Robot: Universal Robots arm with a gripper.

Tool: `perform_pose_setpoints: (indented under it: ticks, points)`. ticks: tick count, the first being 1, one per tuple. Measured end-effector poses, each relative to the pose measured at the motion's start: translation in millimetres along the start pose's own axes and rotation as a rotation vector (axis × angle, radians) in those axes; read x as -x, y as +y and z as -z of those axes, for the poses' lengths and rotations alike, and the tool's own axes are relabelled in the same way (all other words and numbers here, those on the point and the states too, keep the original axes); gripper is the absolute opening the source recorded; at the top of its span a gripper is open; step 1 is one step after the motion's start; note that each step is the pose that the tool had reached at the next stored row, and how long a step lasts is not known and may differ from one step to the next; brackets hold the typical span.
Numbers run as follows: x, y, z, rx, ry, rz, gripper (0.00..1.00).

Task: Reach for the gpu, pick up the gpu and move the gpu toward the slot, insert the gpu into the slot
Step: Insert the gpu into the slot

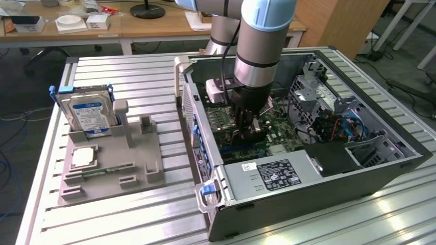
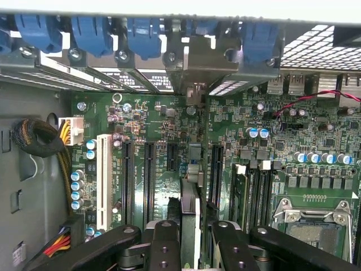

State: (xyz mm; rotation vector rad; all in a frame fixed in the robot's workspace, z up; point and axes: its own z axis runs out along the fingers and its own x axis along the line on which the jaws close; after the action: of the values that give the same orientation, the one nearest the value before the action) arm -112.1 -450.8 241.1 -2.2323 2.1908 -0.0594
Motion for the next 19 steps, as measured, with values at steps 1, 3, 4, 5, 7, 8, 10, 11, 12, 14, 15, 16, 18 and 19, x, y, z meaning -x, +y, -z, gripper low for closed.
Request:
perform_pose_setpoints:
  ticks: [1, 3, 4, 5, 7, 8, 10, 11, 12, 14, 15, 16, 18, 19]
  points:
    - [0.0, 0.0, 0.0, -0.0008, 0.0, 0.0, 0.26]
    - [0.0, 0.1, 0.0, -0.0036, 0.0001, 0.0, 0.26]
    - [0.0, 0.2, 0.0, -0.0059, 0.0001, 0.0, 0.26]
    - [0.0, 0.1, 0.0, -0.0085, 0.0001, 0.0, 0.26]
    - [0.0, 0.1, 0.0, -0.0121, 0.0003, 0.0, 0.26]
    - [0.0, 0.0, 0.0, -0.0136, 0.0003, 0.0, 0.26]
    - [0.0, 0.0, 0.0, -0.0142, 0.0002, 0.0, 0.26]
    - [0.0, 0.1, 0.0, -0.0143, 0.0003, 0.0, 0.26]
    - [0.0, 0.3, 0.0, -0.0143, 0.0004, 0.0, 0.26]
    - [0.0, 1.3, 0.0, -0.0146, 0.0003, 0.0, 0.26]
    - [0.0, 1.8, 0.1, -0.0147, 0.0003, 0.0, 0.26]
    - [0.1, 2.1, 0.1, -0.0148, 0.0003, 0.0, 0.26]
    - [0.0, 2.2, 0.1, -0.0152, 0.0003, 0.0, 0.26]
    - [0.0, 2.2, 0.1, -0.0154, 0.0003, 0.0, 0.26]
